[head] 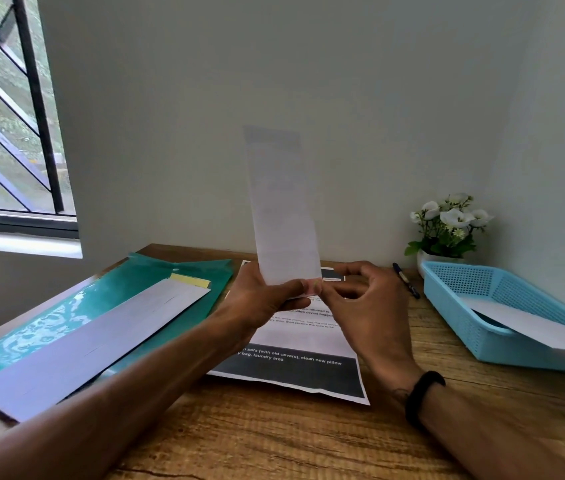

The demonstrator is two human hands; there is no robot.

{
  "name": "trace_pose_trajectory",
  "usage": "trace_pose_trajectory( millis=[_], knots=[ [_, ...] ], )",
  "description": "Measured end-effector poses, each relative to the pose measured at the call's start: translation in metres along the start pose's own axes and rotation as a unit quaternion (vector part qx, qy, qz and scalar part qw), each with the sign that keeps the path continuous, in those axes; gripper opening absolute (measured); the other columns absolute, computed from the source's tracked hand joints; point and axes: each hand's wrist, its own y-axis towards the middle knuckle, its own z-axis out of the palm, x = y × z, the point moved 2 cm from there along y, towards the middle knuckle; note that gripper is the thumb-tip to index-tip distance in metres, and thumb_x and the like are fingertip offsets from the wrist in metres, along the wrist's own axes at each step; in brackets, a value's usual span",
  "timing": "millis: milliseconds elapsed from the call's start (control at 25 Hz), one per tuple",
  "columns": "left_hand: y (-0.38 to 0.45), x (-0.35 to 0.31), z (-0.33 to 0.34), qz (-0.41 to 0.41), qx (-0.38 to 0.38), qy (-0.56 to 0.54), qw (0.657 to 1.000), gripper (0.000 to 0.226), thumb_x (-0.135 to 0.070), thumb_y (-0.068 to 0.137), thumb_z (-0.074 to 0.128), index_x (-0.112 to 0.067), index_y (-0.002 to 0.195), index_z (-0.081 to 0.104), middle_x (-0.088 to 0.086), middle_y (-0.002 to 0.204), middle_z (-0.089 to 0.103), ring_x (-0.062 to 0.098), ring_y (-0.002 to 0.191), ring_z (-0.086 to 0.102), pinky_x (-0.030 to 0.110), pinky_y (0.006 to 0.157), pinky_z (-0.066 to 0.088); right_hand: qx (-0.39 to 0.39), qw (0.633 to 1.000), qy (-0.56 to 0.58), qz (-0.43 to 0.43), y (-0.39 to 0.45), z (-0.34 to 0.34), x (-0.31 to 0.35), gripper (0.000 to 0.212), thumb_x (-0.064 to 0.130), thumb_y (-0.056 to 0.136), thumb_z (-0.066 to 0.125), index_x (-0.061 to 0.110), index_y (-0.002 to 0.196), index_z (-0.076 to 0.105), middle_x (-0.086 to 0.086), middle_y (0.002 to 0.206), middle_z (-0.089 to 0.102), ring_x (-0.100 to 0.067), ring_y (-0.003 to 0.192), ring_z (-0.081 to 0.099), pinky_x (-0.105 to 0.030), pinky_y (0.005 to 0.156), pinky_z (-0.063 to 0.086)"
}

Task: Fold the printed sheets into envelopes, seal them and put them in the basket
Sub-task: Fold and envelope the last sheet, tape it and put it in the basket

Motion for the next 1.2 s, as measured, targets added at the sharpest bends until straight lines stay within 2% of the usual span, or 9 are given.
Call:
trace_pose_trajectory(
  millis=[160,320,440,600,840,960,1040,1120,1200],
  knots=[
    [0.0,-0.001,-0.001,0.014,-0.013,0.008,1.0,0.055,-0.008,0.08,0.086,-0.002,0.13,0.064,0.016,0.116,0.075,0.032,0.101,0.077,0.043,0.085,0.065,0.01,1.0,0.005,0.003,0.005,0.001,-0.007,0.052,0.04,0.076,0.09,0.018,0.119,0.072,0.007,0.103,0.078,-0.002,0.088,0.074,-0.025,0.078,0.064],
    [0.0,-0.005,-0.002,0.011,0.0,0.006,1.0,0.055,-0.009,0.077,0.088,-0.007,0.126,0.065,0.012,0.115,0.076,0.029,0.102,0.077,0.042,0.085,0.065,0.076,0.982,0.142,0.099,0.013,0.0,-0.016,0.063,0.031,0.073,0.094,0.017,0.127,0.066,0.002,0.1,0.081,-0.012,0.088,0.079,-0.037,0.08,0.067],
    [-0.002,-0.004,0.0,0.004,0.016,0.02,1.0,0.053,-0.013,0.075,0.09,-0.012,0.123,0.067,0.008,0.111,0.078,0.024,0.1,0.078,0.037,0.082,0.065,0.088,0.957,0.229,0.153,0.016,0.001,-0.018,0.053,0.015,0.075,0.092,0.011,0.122,0.068,-0.004,0.089,0.082,-0.017,0.08,0.08,-0.036,0.073,0.067],
    [0.002,-0.002,-0.003,0.0,0.007,0.008,1.0,0.054,-0.011,0.077,0.089,-0.007,0.127,0.067,0.011,0.114,0.077,0.027,0.101,0.077,0.038,0.084,0.065,0.1,0.922,0.317,0.197,0.02,0.003,-0.023,0.039,0.0,0.078,0.086,0.002,0.114,0.07,-0.013,0.093,0.082,-0.023,0.079,0.08,-0.034,0.073,0.067],
    [0.003,-0.003,-0.005,-0.017,-0.007,-0.048,0.999,0.058,-0.007,0.074,0.088,-0.005,0.127,0.063,0.016,0.121,0.072,0.034,0.105,0.075,0.044,0.09,0.063,0.114,0.931,0.307,0.163,0.025,0.002,-0.025,0.043,0.001,0.078,0.086,0.006,0.117,0.069,-0.013,0.098,0.082,-0.028,0.091,0.081,-0.041,0.082,0.065],
    [0.004,-0.004,-0.007,-0.021,0.028,-0.042,0.999,0.079,-0.017,0.062,0.096,-0.006,0.133,0.062,0.016,0.124,0.073,0.034,0.112,0.073,0.047,0.094,0.062,0.127,0.938,0.287,0.148,0.023,0.0,-0.023,0.046,-0.001,0.077,0.086,0.008,0.118,0.069,-0.007,0.095,0.083,-0.023,0.089,0.081,-0.038,0.081,0.066],
    [0.004,-0.003,-0.006,-0.026,0.036,-0.019,0.999,0.083,-0.02,0.057,0.098,-0.009,0.131,0.063,0.015,0.122,0.073,0.033,0.111,0.073,0.049,0.095,0.061,0.126,0.931,0.306,0.157,0.022,0.0,-0.024,0.047,-0.007,0.078,0.084,0.005,0.12,0.067,-0.009,0.095,0.083,-0.025,0.089,0.081,-0.039,0.081,0.067],
    [0.004,-0.002,-0.007,-0.035,0.02,-0.023,0.999,0.079,-0.013,0.055,0.096,-0.008,0.127,0.064,0.016,0.12,0.073,0.036,0.11,0.072,0.048,0.093,0.062,0.128,0.919,0.331,0.173,0.022,0.001,-0.024,0.047,-0.013,0.079,0.08,0.004,0.121,0.066,-0.013,0.094,0.083,-0.028,0.088,0.081,-0.039,0.08,0.067],
    [0.004,-0.002,-0.008,-0.049,0.013,-0.036,0.998,0.072,0.006,0.065,0.09,-0.002,0.129,0.06,0.02,0.123,0.069,0.039,0.111,0.07,0.046,0.09,0.064,0.129,0.909,0.348,0.188,0.023,0.001,-0.024,0.045,-0.017,0.081,0.076,0.004,0.12,0.066,-0.014,0.094,0.082,-0.029,0.086,0.081,-0.037,0.076,0.067]
  ],
)
